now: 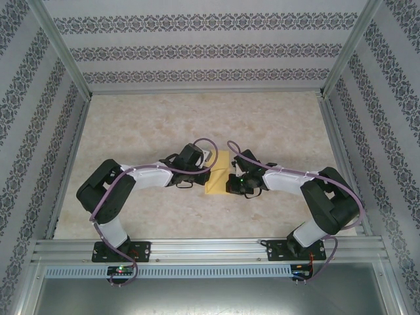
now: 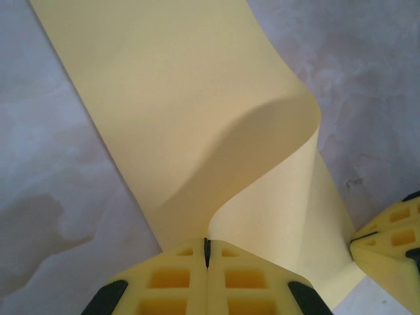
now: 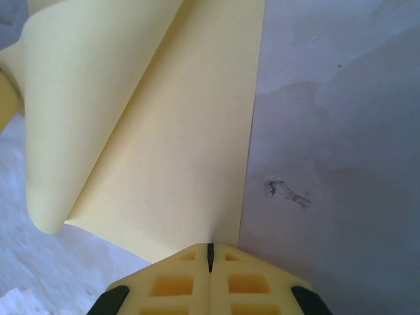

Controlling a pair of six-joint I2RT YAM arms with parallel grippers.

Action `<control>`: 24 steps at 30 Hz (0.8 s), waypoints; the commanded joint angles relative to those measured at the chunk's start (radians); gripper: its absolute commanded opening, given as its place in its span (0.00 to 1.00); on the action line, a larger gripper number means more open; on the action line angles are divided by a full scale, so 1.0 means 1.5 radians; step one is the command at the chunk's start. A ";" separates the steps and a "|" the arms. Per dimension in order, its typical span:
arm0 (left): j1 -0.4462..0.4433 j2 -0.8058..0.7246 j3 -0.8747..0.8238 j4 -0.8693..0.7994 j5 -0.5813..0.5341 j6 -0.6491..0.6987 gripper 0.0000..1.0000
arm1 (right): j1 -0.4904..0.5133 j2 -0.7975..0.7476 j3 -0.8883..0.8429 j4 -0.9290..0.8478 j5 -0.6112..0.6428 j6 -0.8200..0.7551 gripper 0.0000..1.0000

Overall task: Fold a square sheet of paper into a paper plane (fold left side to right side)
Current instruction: Fold the triangle a second time at the center of the table.

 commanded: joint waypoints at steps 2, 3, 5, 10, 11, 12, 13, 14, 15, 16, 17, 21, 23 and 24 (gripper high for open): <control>0.010 0.016 0.022 -0.024 -0.007 0.025 0.00 | 0.010 0.021 0.003 -0.043 0.028 -0.018 0.00; 0.010 0.019 0.023 -0.026 -0.010 0.026 0.00 | 0.010 0.021 0.003 -0.044 0.028 -0.018 0.00; 0.010 0.022 0.025 -0.029 -0.013 0.027 0.00 | 0.011 0.022 0.004 -0.047 0.029 -0.020 0.00; 0.011 0.023 0.029 -0.037 -0.022 0.033 0.00 | 0.011 0.022 0.006 -0.052 0.032 -0.022 0.00; 0.011 0.023 0.030 -0.039 -0.024 0.034 0.00 | 0.011 0.022 0.007 -0.054 0.033 -0.023 0.00; 0.011 0.024 0.031 -0.039 -0.025 0.035 0.00 | 0.011 0.023 0.008 -0.055 0.034 -0.024 0.00; 0.012 0.024 0.031 -0.039 -0.026 0.036 0.00 | 0.011 0.023 0.008 -0.055 0.033 -0.024 0.00; 0.012 0.024 0.032 -0.039 -0.027 0.035 0.00 | 0.011 0.023 0.009 -0.057 0.033 -0.024 0.00; 0.012 0.024 0.033 -0.039 -0.027 0.036 0.00 | 0.011 0.024 0.010 -0.058 0.033 -0.025 0.00; 0.013 0.025 0.034 -0.038 -0.028 0.036 0.00 | 0.011 0.024 0.010 -0.059 0.035 -0.025 0.00; 0.012 0.025 0.034 -0.037 -0.029 0.037 0.00 | 0.011 0.024 0.011 -0.060 0.035 -0.025 0.00; 0.016 0.031 0.041 -0.040 -0.029 0.040 0.00 | 0.011 0.025 0.013 -0.062 0.033 -0.026 0.00; 0.016 0.035 0.042 -0.042 -0.027 0.040 0.00 | 0.011 0.026 0.013 -0.062 0.034 -0.026 0.00; 0.016 0.036 0.042 -0.041 -0.027 0.040 0.00 | 0.011 0.026 0.014 -0.063 0.033 -0.026 0.00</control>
